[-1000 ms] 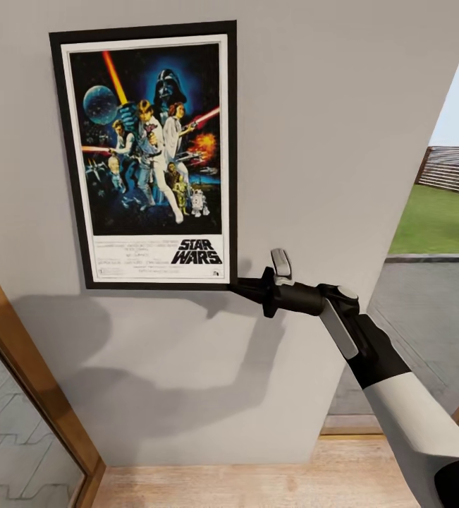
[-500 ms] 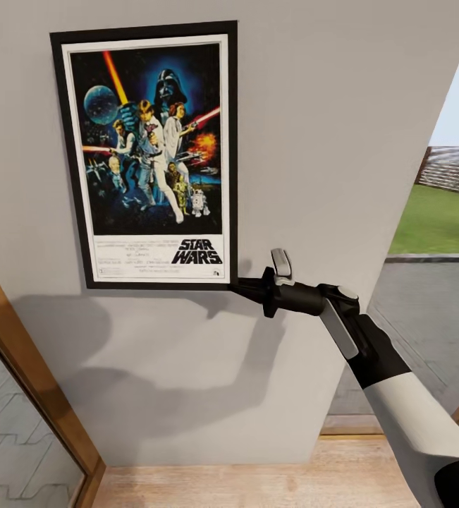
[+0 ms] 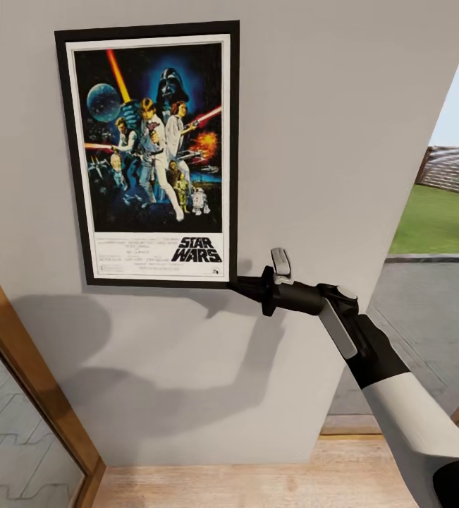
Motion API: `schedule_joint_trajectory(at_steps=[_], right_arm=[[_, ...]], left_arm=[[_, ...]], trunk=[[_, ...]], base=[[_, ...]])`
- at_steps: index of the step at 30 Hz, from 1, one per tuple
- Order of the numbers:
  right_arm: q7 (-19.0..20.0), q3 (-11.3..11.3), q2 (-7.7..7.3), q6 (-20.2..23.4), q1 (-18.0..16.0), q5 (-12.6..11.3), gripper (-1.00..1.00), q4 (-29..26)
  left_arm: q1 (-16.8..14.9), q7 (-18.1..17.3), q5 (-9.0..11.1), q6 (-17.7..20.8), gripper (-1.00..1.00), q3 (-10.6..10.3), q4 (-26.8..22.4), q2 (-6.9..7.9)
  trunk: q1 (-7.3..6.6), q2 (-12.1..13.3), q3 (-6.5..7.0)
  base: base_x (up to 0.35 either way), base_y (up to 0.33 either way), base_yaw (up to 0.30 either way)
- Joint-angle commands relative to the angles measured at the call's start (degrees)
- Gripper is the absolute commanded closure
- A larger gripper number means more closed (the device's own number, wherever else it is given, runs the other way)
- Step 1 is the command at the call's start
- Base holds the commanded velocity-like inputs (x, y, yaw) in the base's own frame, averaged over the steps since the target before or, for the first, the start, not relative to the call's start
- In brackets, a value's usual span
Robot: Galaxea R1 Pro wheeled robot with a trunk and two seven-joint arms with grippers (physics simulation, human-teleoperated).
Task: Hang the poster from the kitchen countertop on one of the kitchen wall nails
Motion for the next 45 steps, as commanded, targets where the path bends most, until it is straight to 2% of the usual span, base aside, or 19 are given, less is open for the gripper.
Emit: schedule_joint_trajectory(at_steps=[1, 16, 23, 24, 45], right_arm=[[0.03, 0.15, -0.06, 0.61, -0.07, -0.57, 1.00, 0.02], [0.03, 0.15, -0.06, 0.61, -0.07, -0.57, 1.00, 0.02], [-2.23, 0.84, 0.76, -1.70, -0.02, -0.54, 1.00, -0.65], [-3.45, 0.86, 0.81, -3.82, -0.02, -0.54, 1.00, -0.65], [-3.48, 0.90, 0.81, -3.99, -0.08, -0.36, 1.00, -0.32]], left_arm=[[-0.01, -0.08, 0.48, -0.27, -1.00, -0.44, -0.01, 0.03], [-0.01, -0.08, 0.48, -0.27, -1.00, -0.44, -0.01, 0.03], [0.47, -0.10, 0.47, -0.29, -1.00, -0.40, -0.19, -0.18], [0.48, -0.10, 0.47, -0.30, -1.00, -0.40, -0.20, -0.19], [0.51, -0.11, 0.48, -0.30, -1.00, -0.40, -0.21, -0.20]], trunk=[[0.04, -0.13, -0.13], [0.04, -0.13, -0.13], [0.04, -0.13, -0.13], [0.04, -0.13, -0.13], [0.04, -0.13, -0.13]], base=[[0.000, 0.000, 0.000], [0.000, 0.000, 0.000], [0.000, 0.000, 0.000], [0.000, 0.000, 0.000], [0.000, 0.000, 0.000]])
